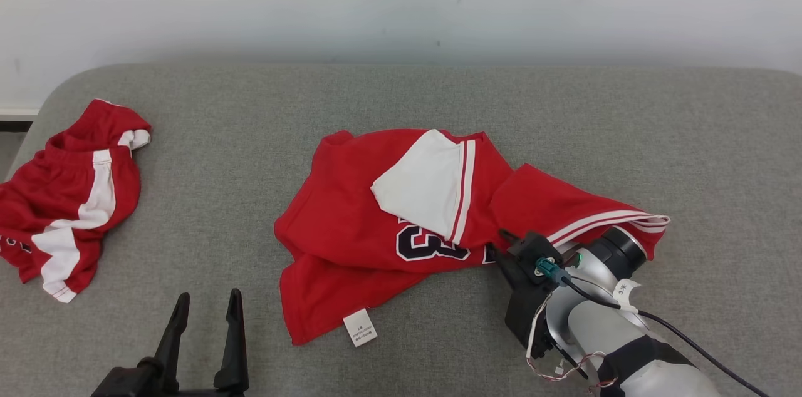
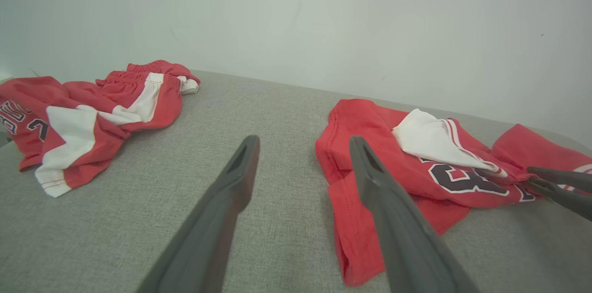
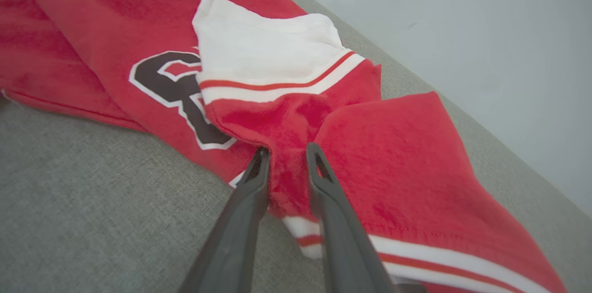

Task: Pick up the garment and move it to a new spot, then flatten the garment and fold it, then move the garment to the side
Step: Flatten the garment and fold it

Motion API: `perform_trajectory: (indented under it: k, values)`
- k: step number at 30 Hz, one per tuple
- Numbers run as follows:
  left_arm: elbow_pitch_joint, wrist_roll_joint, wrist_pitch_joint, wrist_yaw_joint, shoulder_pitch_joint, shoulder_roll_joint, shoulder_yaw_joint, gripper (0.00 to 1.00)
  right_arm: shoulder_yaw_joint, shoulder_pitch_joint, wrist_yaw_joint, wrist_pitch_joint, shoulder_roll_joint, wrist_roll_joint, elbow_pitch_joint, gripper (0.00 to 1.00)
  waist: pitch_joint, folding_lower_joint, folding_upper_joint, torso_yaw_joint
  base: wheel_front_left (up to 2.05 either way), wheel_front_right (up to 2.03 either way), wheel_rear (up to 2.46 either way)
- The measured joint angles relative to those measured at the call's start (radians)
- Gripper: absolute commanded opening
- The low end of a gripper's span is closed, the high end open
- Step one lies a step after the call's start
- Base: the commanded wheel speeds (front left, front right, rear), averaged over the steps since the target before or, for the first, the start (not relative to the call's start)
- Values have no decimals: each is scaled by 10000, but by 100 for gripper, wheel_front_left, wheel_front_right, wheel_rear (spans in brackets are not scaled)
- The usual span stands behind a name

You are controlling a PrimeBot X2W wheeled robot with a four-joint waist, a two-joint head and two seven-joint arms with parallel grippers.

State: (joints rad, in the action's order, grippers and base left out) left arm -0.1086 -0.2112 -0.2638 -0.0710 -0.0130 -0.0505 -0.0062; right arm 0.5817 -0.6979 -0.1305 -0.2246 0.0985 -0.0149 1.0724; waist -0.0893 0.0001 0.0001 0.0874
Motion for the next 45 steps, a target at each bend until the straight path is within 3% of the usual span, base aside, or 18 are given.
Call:
perform_trajectory:
  k: [1, 2, 13, 20, 21, 22, 23, 24, 29, 34, 40, 45]
  values:
    - [-2, 0, 0, 0, -7, 0, 10, 100, -23, 8, 0, -21, -15, 25, 29, 7, 22, 0, 0, -1, 0, 0, 0]
    - [-2, 2, 0, 0, -23, 0, 17, 100, -35, 7, 0, -46, -21, 35, 56, 0, 45, 0, -1, -5, 0, 0, 0]
    - [29, 180, 0, -98, -98, -2, -46, 100, -1214, -1069, 0, -134, 40, 941, 176, 0, -10, -2, -1, -23, 0, 0, 0]
    - [213, 255, -2, -213, 181, 2, -343, 100, -3572, -2845, 0, 0, 830, 1289, 872, 0, -340, -1, 0, 242, 0, 0, 0]
    - [226, 263, 0, -244, 240, 0, -401, 100, -4040, -3022, 0, -4, 1005, 1271, 1060, 29, -395, -1, -1, 310, 0, 0, 0]
    - [240, 263, 0, -255, 297, 2, -466, 100, -4564, -3167, 0, -44, 1181, 1266, 1229, 29, -450, -1, -1, 379, 0, 0, 0]
    - [242, 265, -2, -263, 345, 0, -539, 100, -4964, -3301, 0, -48, 1394, 1116, 1400, 90, -507, -1, 0, 455, 0, 0, 0]
    - [238, 268, 0, -265, 390, 0, -600, 100, -5392, -3384, 2, -63, 1524, 1011, 1521, 100, -564, -1, 0, 529, 0, 0, 0]
    - [251, 263, 0, -249, 622, 0, -756, 100, -6993, -3589, 0, -224, 1632, 186, 1733, 100, -925, -1, 0, 802, 0, 0, 0]
    - [251, 245, -2, -138, 660, 0, -688, 100, -7891, -3391, 0, -236, 1478, -765, 1787, 100, -1098, 0, 0, 847, 0, 0, 0]
    - [232, 219, 0, -67, 639, 2, -648, 100, -8339, -2847, 0, -297, 1141, -1503, 1509, 100, -909, 0, 0, 564, 0, 0, 0]
    - [207, 219, 0, 17, 338, 2, -476, 100, -8094, -1893, 0, -336, 550, -1628, 1258, 100, -582, -1, -2, 211, 0, 0, 0]
